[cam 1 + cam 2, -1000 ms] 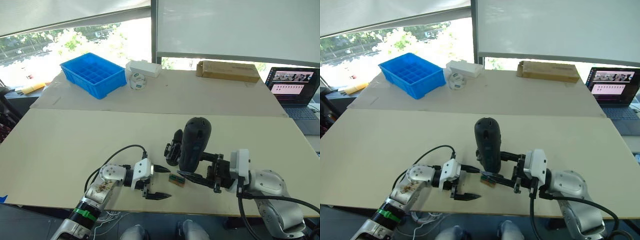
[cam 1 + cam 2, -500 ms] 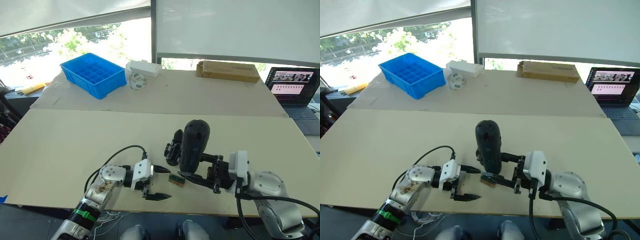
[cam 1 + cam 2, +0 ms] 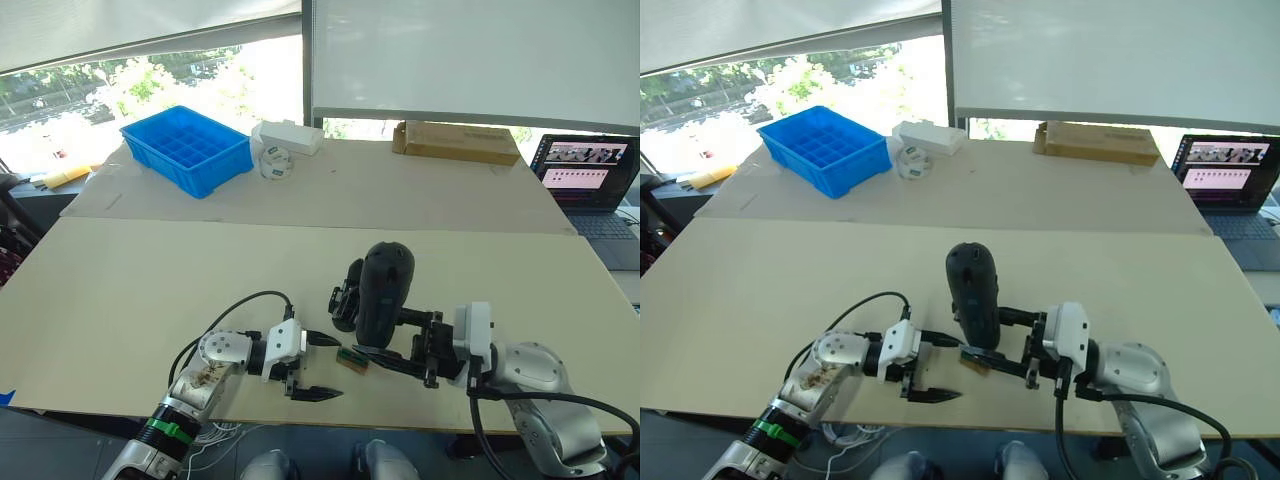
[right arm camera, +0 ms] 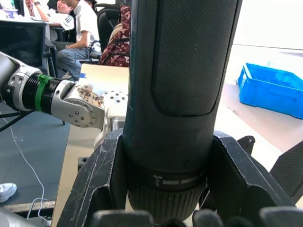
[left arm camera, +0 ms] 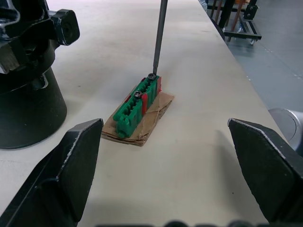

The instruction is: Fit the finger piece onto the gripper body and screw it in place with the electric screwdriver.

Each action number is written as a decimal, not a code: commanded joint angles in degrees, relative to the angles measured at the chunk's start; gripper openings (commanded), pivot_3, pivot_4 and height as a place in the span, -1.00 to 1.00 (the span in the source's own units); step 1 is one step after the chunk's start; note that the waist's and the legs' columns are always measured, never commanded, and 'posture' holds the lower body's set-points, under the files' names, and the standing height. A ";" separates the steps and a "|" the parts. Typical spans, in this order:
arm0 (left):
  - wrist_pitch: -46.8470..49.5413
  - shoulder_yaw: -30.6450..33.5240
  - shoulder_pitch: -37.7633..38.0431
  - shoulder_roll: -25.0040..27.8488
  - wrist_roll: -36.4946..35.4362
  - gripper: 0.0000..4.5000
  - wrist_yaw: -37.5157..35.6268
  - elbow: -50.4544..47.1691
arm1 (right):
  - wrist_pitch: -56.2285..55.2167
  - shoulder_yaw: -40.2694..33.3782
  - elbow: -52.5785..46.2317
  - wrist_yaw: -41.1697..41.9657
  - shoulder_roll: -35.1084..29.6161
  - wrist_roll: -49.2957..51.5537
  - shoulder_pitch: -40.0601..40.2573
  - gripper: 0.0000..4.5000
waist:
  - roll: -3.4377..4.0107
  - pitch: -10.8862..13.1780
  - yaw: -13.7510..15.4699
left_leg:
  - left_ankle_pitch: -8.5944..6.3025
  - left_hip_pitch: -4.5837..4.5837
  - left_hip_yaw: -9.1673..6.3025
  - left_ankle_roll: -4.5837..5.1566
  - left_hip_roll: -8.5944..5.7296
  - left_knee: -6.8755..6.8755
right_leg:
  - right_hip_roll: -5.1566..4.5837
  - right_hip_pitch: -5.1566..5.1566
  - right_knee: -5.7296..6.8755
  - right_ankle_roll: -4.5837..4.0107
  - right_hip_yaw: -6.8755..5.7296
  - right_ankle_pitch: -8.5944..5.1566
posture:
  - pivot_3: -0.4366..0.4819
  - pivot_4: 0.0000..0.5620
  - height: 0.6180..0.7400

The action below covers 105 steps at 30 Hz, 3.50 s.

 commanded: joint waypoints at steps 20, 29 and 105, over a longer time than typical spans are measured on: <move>1.10 -1.65 1.45 -0.08 0.43 1.00 -0.01 0.17 | 0.15 -1.61 -3.53 -1.26 -1.46 4.60 -3.46 -0.14 | 0.00 0.00 0.00 | 0.00 0.00 0.00 0.00 0.00 0.00 | -0.01 0.00 0.00 0.00 0.00 0.00 | -0.05 -0.47 1.00; 0.86 -1.73 1.38 -0.22 0.46 1.00 -0.01 0.67 | -1.31 0.94 -1.95 -0.98 -0.98 2.64 -2.95 -0.14 | 0.01 -0.01 0.00 | 0.00 0.00 0.00 0.01 0.00 0.00 | -0.02 0.01 -0.01 0.00 0.00 0.00 | -0.05 -0.47 1.00; 2.02 -2.16 1.99 0.14 0.33 1.00 0.65 -0.56 | -1.61 0.24 0.17 -0.89 -0.32 3.27 -2.91 -0.14 | 0.02 -0.01 0.01 | -0.01 0.01 -0.01 0.02 0.00 0.00 | -0.04 0.02 -0.01 0.00 0.00 0.00 | -0.05 -0.47 1.00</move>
